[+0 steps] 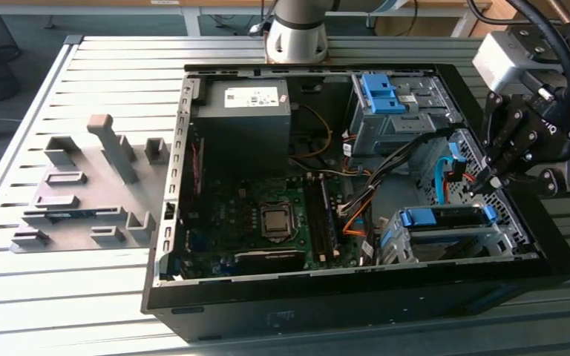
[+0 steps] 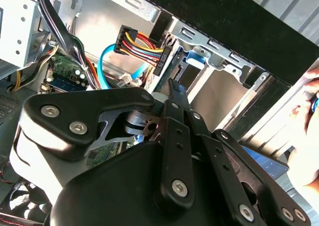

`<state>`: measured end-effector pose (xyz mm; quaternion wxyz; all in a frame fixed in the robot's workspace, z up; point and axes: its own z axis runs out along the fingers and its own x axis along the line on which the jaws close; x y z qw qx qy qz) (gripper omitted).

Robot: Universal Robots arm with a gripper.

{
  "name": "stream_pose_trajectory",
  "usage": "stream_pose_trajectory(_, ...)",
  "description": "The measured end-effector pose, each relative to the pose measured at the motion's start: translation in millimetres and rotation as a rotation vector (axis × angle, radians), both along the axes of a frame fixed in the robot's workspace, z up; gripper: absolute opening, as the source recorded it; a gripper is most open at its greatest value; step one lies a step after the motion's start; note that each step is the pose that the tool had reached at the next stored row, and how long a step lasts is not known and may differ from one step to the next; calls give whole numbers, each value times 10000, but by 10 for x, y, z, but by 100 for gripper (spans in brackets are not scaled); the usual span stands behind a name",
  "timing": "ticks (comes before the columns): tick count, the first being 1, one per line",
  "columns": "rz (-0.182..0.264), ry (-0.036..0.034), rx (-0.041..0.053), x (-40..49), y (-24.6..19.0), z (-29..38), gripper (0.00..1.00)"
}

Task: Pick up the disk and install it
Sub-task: 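Insert the first disk wire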

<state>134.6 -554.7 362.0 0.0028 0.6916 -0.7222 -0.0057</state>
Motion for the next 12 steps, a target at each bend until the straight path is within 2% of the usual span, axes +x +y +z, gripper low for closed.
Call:
stream_pose_trajectory(8, 34, 42, -4, 26, 46, -10, 11)
stream_pose_trajectory(9, 112, 43, -6, 26, 46, -11, 11)
stream_pose_trajectory(10, 253, 43, -5, 26, 47, -14, 17)
stream_pose_trajectory(12, 629, 43, -8, 27, 47, -18, 17)
